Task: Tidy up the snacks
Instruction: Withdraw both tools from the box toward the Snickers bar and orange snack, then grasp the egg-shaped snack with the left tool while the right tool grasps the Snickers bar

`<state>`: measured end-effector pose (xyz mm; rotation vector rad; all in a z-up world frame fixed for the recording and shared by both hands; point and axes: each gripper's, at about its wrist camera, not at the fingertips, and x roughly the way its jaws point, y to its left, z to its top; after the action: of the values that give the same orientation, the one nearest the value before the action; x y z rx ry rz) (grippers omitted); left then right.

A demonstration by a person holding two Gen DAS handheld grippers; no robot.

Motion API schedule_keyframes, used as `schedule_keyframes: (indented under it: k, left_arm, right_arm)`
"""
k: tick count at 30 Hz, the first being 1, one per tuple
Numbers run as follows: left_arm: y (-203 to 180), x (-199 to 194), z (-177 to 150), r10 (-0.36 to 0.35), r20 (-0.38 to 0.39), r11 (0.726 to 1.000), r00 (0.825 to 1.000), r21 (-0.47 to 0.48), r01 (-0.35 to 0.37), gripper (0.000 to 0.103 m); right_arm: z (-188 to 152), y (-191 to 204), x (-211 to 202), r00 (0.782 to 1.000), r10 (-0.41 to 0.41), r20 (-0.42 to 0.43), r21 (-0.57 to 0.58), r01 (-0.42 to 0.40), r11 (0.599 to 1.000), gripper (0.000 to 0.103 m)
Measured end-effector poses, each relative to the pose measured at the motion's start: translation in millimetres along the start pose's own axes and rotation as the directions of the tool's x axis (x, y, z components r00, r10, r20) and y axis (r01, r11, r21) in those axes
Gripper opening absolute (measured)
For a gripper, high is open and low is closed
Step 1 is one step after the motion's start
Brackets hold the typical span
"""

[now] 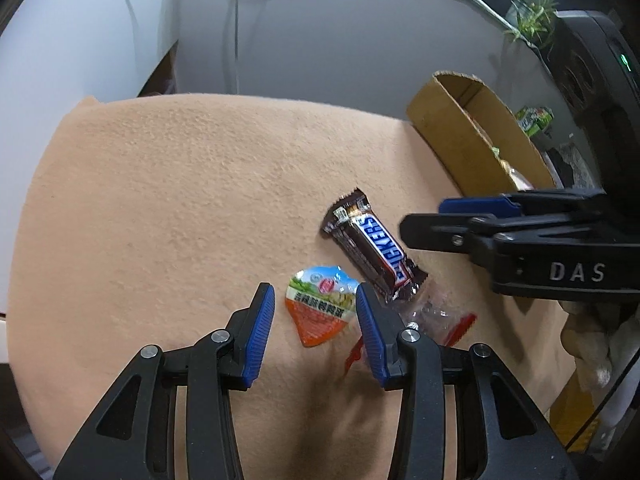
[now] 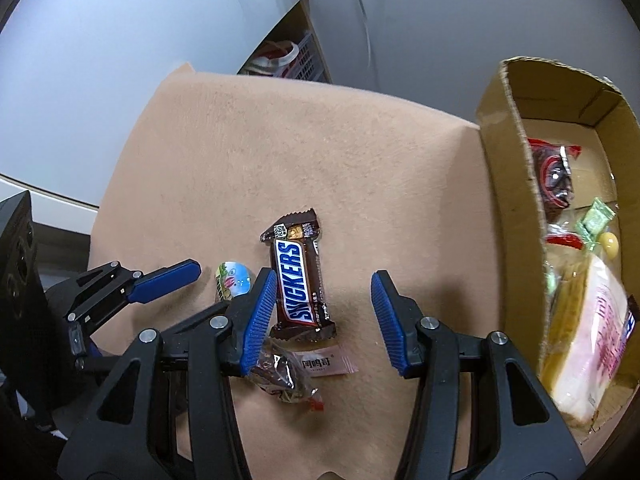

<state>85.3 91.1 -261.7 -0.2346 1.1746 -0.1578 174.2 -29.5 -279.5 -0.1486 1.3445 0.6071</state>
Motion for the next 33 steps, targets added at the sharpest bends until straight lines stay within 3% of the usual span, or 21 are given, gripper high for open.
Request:
schedule_keyframes:
  k: [4, 9, 12, 17, 23, 30, 33]
  left_arm:
    - [0.3, 4.6, -4.6, 0.024, -0.011, 1.0, 1.0, 0.004, -0.024, 0.041]
    - [-4.8, 7.7, -6.8, -0.014, -0.041, 1.0, 0.999, 0.022, 0.015, 0.041]
    - [-19.4, 13.1, -11.9, 0.06, -0.045, 0.994, 0.997, 0.098, -0.055, 0.041]
    - [-15.3, 17.8, -12.6, 0.047, -0.037, 0.998, 0.998, 0.043, -0.045, 0.041]
    - [-17.0, 19.7, -16.1, 0.048, -0.016, 0.997, 0.999, 0.053, -0.047, 0.041]
    - [-12.9, 14.9, -24.7, 0.059, 0.002, 0.996, 0.998, 0.06, -0.059, 0.019]
    - [-3.6, 11.4, -25.0, 0.049, 0.006, 0.999, 0.999, 0.02, -0.049, 0.019]
  right_arm:
    - [2.3, 2.8, 7.2, 1.0, -0.004, -0.015, -0.009, 0.004, 1.0, 0.052]
    - [-0.4, 6.8, 13.1, 0.999, -0.022, -0.033, -0.039, 0.02, 0.999, 0.052]
    - [0.6, 5.0, 15.1, 0.999, -0.026, -0.035, -0.036, 0.025, 0.999, 0.052]
    - [0.5, 3.2, 14.0, 0.999, -0.024, -0.034, -0.048, 0.023, 0.999, 0.051]
    - [2.2, 8.3, 16.1, 0.999, -0.012, -0.039, -0.061, 0.009, 0.998, 0.041]
    - [2.2, 9.0, 14.4, 0.999, -0.009, -0.044, -0.075, 0.005, 0.997, 0.037]
    - [0.0, 15.6, 13.7, 0.999, -0.028, -0.033, -0.11, 0.024, 0.994, 0.038]
